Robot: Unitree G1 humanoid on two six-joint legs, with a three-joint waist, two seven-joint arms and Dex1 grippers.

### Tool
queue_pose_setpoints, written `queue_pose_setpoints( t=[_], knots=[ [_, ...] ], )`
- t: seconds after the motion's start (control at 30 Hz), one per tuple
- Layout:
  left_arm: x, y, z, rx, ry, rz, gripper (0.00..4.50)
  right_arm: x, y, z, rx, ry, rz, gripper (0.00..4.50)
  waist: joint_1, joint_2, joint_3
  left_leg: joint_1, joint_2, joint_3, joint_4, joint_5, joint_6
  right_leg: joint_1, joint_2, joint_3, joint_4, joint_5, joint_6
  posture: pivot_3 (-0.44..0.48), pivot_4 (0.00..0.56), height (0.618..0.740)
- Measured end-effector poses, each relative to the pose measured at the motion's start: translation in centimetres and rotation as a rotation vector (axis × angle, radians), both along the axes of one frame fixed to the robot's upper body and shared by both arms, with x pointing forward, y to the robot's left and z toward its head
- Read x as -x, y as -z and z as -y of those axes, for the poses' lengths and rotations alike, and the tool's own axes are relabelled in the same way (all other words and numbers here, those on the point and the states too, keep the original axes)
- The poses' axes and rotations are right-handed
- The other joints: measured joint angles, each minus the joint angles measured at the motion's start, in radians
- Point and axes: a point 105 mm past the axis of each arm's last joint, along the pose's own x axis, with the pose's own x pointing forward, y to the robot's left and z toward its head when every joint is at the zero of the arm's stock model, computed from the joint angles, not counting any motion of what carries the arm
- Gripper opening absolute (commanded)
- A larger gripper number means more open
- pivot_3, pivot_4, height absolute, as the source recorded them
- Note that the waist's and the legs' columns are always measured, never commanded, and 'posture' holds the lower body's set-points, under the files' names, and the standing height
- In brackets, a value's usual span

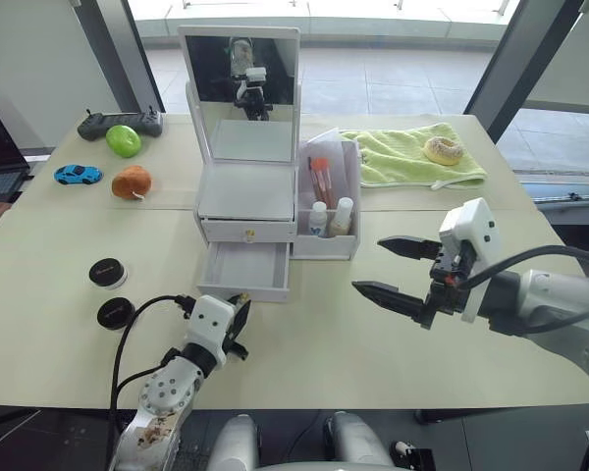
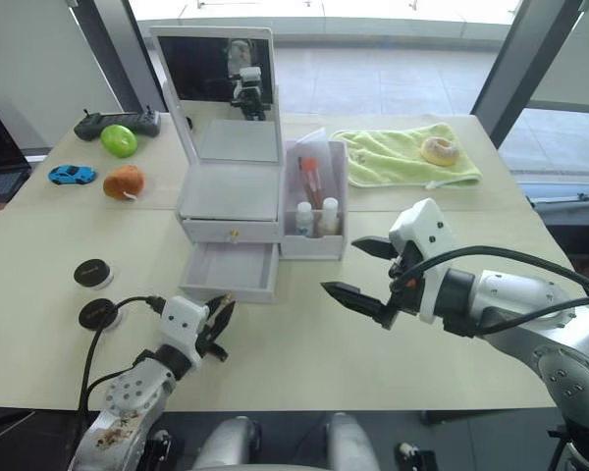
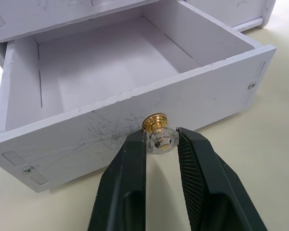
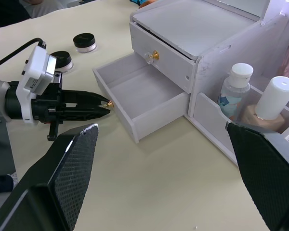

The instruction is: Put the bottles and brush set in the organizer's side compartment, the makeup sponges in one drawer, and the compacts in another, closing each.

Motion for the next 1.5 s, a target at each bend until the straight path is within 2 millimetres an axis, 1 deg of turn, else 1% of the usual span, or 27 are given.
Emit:
queue_pose_setpoints(
  t=[0.17,0.33,0.43,0.53,0.6,0.67,0.73,0.8,0.87,0.93,1.0,1.07,1.1,1.13,1.17,1.2,1.23,1.3,1.37,1.43,1.5],
  knots=[
    [0.3,0.1,0.0,0.014,0.028,-0.016,0.95,-0.1,-0.2,0.0,0.002,-0.008,0.005,4.50,0.000,0.000,0.001,0.000,0.000,0.000,0.000,0.000,0.000,-0.001,0.000,0.000,0.000,-0.002,-0.004,0.000,0.150,0.740],
    [0.4,0.1,0.1,0.024,0.036,-0.019,0.95,-0.3,-0.3,-0.1,0.006,-0.015,0.013,4.50,0.000,0.001,0.001,0.000,0.000,0.000,0.000,0.000,0.000,-0.001,0.000,0.000,0.000,0.000,-0.001,0.000,0.150,0.740],
    [0.4,0.1,0.1,0.022,0.046,-0.021,1.57,-0.3,-0.3,-0.1,0.007,-0.019,0.012,4.50,0.000,0.000,0.001,0.000,0.000,0.000,0.000,0.000,0.000,-0.002,0.000,0.000,0.000,-0.001,-0.001,0.000,0.150,0.740],
    [0.6,0.2,0.6,0.026,0.077,-0.031,2.47,-0.2,-0.1,-0.3,0.005,-0.028,0.003,4.50,0.000,0.000,0.001,0.000,0.000,0.000,0.000,0.000,0.000,-0.003,0.000,0.000,0.000,0.000,-0.001,0.000,0.150,0.740],
    [0.7,0.3,0.7,0.029,0.085,-0.037,3.18,-0.3,-0.1,-0.3,0.008,-0.026,0.005,4.50,-0.002,0.000,0.001,-0.001,0.000,0.001,-0.001,0.000,0.000,-0.003,0.000,0.000,0.000,0.000,-0.001,0.000,0.150,0.740],
    [0.9,0.3,0.6,0.038,0.088,-0.042,3.80,-0.3,-0.1,-0.3,0.009,-0.025,0.006,4.50,-0.002,0.001,0.001,-0.001,0.000,0.001,-0.001,0.000,0.000,-0.003,0.000,0.000,0.000,-0.001,-0.001,0.000,0.150,0.740],
    [1.1,0.0,0.1,0.039,0.082,-0.039,4.47,-0.3,0.0,-0.3,0.009,-0.025,0.006,4.50,-0.003,0.000,0.001,-0.001,0.001,0.001,-0.001,0.000,0.000,-0.005,0.001,0.001,0.001,0.000,-0.001,0.000,0.150,0.740],
    [1.4,-0.6,-0.9,0.020,0.071,-0.031,4.49,-0.3,0.0,-0.3,0.010,-0.024,0.005,4.50,-0.003,0.000,0.001,-0.001,0.001,0.001,-0.001,0.000,0.000,-0.007,0.001,0.001,0.001,0.000,0.000,0.000,0.150,0.740],
    [2.2,-1.5,-2.4,0.008,0.068,-0.032,4.49,-0.1,0.4,0.0,0.003,-0.017,-0.015,4.50,-0.002,-0.001,0.001,-0.001,0.001,0.001,-0.001,0.000,0.000,-0.008,0.001,0.000,0.001,0.000,0.000,0.000,0.150,0.740],
    [3.0,-2.2,-4.3,-0.020,0.059,-0.048,4.49,0.1,0.8,0.7,-0.003,0.003,-0.039,4.50,-0.002,-0.001,0.001,-0.001,0.002,0.001,-0.001,0.000,0.000,-0.009,0.001,0.001,0.001,0.000,-0.001,0.000,0.150,0.740],
    [3.5,-3.2,-6.6,-0.011,0.056,-0.067,4.49,0.6,1.2,1.8,-0.007,0.041,-0.062,4.50,0.001,-0.001,0.001,-0.001,0.002,0.001,-0.001,0.000,0.000,-0.010,0.000,0.000,0.001,-0.003,-0.005,0.000,0.150,0.740],
    [3.7,-4.4,-9.7,-0.021,0.056,-0.085,4.49,1.3,1.5,3.4,-0.013,0.092,-0.087,4.50,0.005,-0.001,0.002,0.000,0.002,0.001,-0.002,0.000,0.000,-0.011,0.000,0.000,0.002,-0.004,-0.007,0.000,0.150,0.740],
    [3.3,-5.1,-12.8,-0.044,0.003,-0.089,4.49,1.7,1.6,4.6,-0.018,0.136,-0.100,4.50,0.007,-0.001,0.002,0.000,0.002,0.000,-0.001,0.000,0.000,-0.012,0.001,-0.002,0.002,-0.004,-0.007,0.000,0.150,0.740],
    [2.8,-6.2,-16.5,-0.065,-0.092,-0.076,4.49,2.1,1.6,5.9,-0.019,0.180,-0.106,4.50,0.005,-0.001,0.002,0.001,0.002,0.001,-0.002,0.000,0.000,-0.013,0.001,-0.001,0.002,-0.004,-0.008,0.000,0.150,0.740],
    [2.5,-6.7,-18.3,-0.072,-0.134,-0.064,4.49,2.4,1.7,6.7,-0.015,0.208,-0.109,4.50,0.004,-0.001,0.002,0.001,0.002,0.001,-0.002,0.000,0.000,-0.012,0.001,-0.001,0.002,-0.004,-0.008,0.000,0.150,0.740],
    [2.2,-7.8,-21.1,-0.085,-0.209,-0.036,4.49,2.7,1.8,7.9,-0.005,0.254,-0.115,4.50,0.002,-0.001,0.002,0.001,0.002,0.002,-0.002,0.000,0.000,-0.013,0.000,-0.001,0.001,-0.004,-0.008,0.000,0.150,0.740],
    [2.3,-8.3,-22.5,-0.089,-0.246,-0.026,4.49,2.9,1.8,8.6,0.002,0.279,-0.117,4.50,-0.003,-0.002,0.002,0.002,0.002,0.002,-0.002,0.000,0.000,-0.013,0.000,-0.001,0.001,-0.004,-0.008,0.000,0.150,0.740],
    [2.3,-8.5,-24.9,-0.111,-0.276,-0.033,4.49,3.4,1.6,10.0,0.017,0.327,-0.113,4.50,-0.007,-0.003,0.002,0.003,0.002,0.004,-0.004,0.000,0.000,-0.013,-0.001,0.000,0.000,-0.004,-0.008,0.000,0.150,0.740],
    [2.8,-7.9,-27.0,-0.129,-0.290,-0.096,4.49,4.1,1.1,11.7,0.012,0.377,-0.103,4.50,-0.008,-0.005,0.003,0.004,0.002,0.004,-0.006,0.000,0.000,-0.014,-0.001,-0.001,0.001,-0.005,-0.008,0.000,0.150,0.740],
    [3.6,-7.5,-28.2,-0.144,-0.280,-0.174,4.49,5.0,1.2,13.3,0.006,0.428,-0.112,4.50,-0.008,-0.007,0.005,0.005,0.003,0.004,-0.008,0.000,-0.001,-0.014,-0.001,-0.002,0.001,-0.006,-0.010,0.000,0.150,0.740],
    [4.4,-7.2,-29.0,-0.146,-0.244,-0.252,4.49,5.9,1.0,15.2,-0.028,0.487,-0.104,4.50,-0.005,-0.010,0.006,0.007,0.004,0.004,-0.009,-0.001,-0.001,-0.014,-0.001,-0.002,0.001,-0.006,-0.011,0.000,0.150,0.740]
  ],
)
